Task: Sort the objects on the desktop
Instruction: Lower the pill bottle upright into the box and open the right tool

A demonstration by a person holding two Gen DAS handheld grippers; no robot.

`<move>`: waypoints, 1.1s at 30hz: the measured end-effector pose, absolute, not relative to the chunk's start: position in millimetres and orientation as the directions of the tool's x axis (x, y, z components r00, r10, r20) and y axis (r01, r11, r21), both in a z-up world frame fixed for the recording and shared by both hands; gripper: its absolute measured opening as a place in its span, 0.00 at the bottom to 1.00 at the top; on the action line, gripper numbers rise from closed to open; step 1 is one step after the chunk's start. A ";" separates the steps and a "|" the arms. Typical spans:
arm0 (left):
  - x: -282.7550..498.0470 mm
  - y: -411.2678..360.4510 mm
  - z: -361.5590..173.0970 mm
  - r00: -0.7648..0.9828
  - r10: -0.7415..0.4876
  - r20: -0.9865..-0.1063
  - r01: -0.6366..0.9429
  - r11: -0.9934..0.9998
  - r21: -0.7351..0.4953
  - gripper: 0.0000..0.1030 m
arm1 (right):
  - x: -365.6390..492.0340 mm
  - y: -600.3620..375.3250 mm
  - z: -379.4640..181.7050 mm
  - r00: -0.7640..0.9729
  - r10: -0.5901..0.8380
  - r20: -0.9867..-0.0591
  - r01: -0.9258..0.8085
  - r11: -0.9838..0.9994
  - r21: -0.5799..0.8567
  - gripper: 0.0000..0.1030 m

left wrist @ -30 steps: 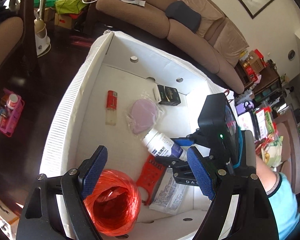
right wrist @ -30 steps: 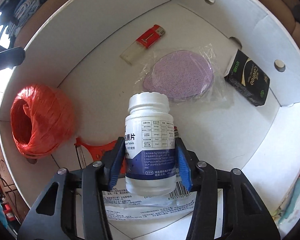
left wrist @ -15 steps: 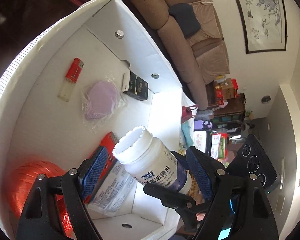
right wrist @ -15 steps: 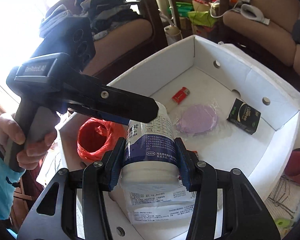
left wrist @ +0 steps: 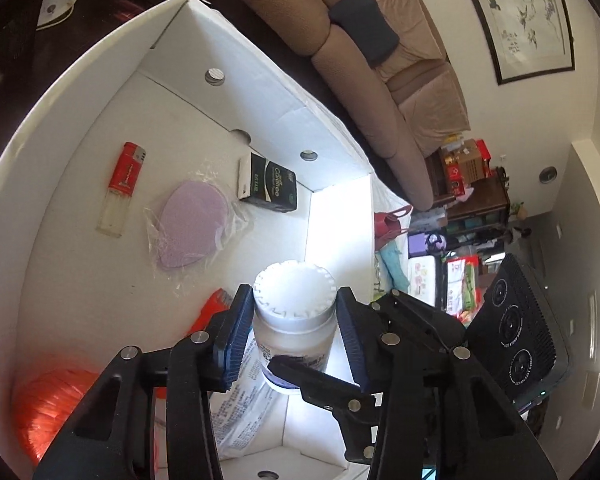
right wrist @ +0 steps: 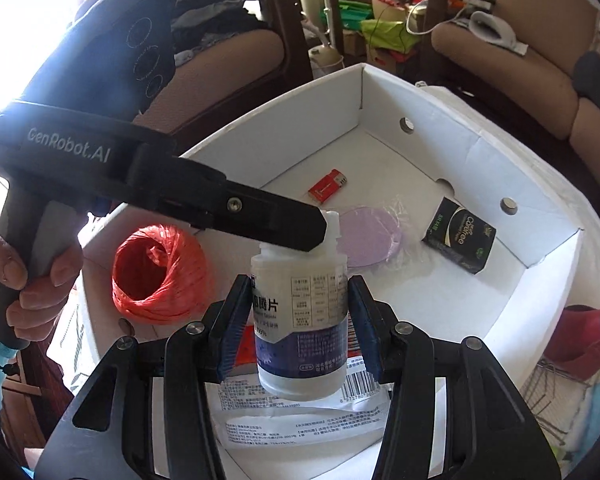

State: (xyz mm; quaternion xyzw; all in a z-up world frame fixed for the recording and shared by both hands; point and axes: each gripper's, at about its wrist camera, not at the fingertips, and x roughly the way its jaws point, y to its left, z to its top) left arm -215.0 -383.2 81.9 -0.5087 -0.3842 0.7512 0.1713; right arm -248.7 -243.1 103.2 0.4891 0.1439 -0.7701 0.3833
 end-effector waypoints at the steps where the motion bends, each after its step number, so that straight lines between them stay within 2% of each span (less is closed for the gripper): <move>1: -220.2 -380.2 78.1 -0.415 0.650 -0.636 0.143 -0.644 -0.751 0.42 | -252.5 -242.0 100.3 -0.229 -0.439 -0.869 0.725 -0.672 0.149 0.45; 7: -253.0 -348.8 77.8 -0.386 0.635 -0.669 0.112 -0.687 -0.717 0.40 | -274.7 -232.8 88.5 -0.299 -0.323 -0.898 0.681 -0.731 0.036 0.45; 9: -262.3 -335.8 81.9 -0.378 0.638 -0.671 0.088 -0.697 -0.712 0.32 | -285.5 -224.9 87.0 -0.327 -0.284 -0.901 0.648 -0.762 0.005 0.45; 11: -270.9 -326.2 81.8 -0.377 0.626 -0.683 0.080 -0.712 -0.697 0.32 | -297.1 -215.3 85.8 -0.336 -0.276 -0.900 0.613 -0.790 0.013 0.45; 14: -281.3 -323.5 70.8 -0.356 0.606 -0.712 0.126 -0.724 -0.679 0.30 | -307.6 -209.2 78.6 -0.317 -0.270 -0.909 0.596 -0.803 0.031 0.34; 18: -277.7 -338.4 73.9 -0.400 0.638 -0.658 0.134 -0.670 -0.730 0.30 | -313.0 -206.1 74.3 -0.310 -0.270 -0.912 0.567 -0.822 0.050 0.34; 20: -273.7 -349.4 84.0 -0.439 0.634 -0.636 0.119 -0.661 -0.741 0.32 | -312.2 -204.0 79.9 -0.314 -0.299 -0.901 0.571 -0.818 0.072 0.34; 26: -269.4 -362.9 73.3 -0.418 0.578 -0.701 0.189 -0.700 -0.689 0.43 | -304.4 -200.5 83.6 -0.310 -0.310 -0.899 0.581 -0.810 0.079 0.35; 29: -261.9 -365.4 72.0 -0.436 0.571 -0.695 0.210 -0.687 -0.696 0.45 | -302.2 -205.9 84.3 -0.329 -0.289 -0.899 0.584 -0.810 0.047 0.45; 31: -259.5 -368.9 72.3 -0.446 0.570 -0.690 0.222 -0.677 -0.702 0.46 | -304.3 -210.2 85.7 -0.338 -0.292 -0.895 0.577 -0.815 0.049 0.59; 33: -258.7 -371.8 73.3 -0.446 0.569 -0.691 0.223 -0.678 -0.701 0.49 | -308.2 -216.5 86.2 -0.345 -0.290 -0.892 0.575 -0.817 0.043 0.59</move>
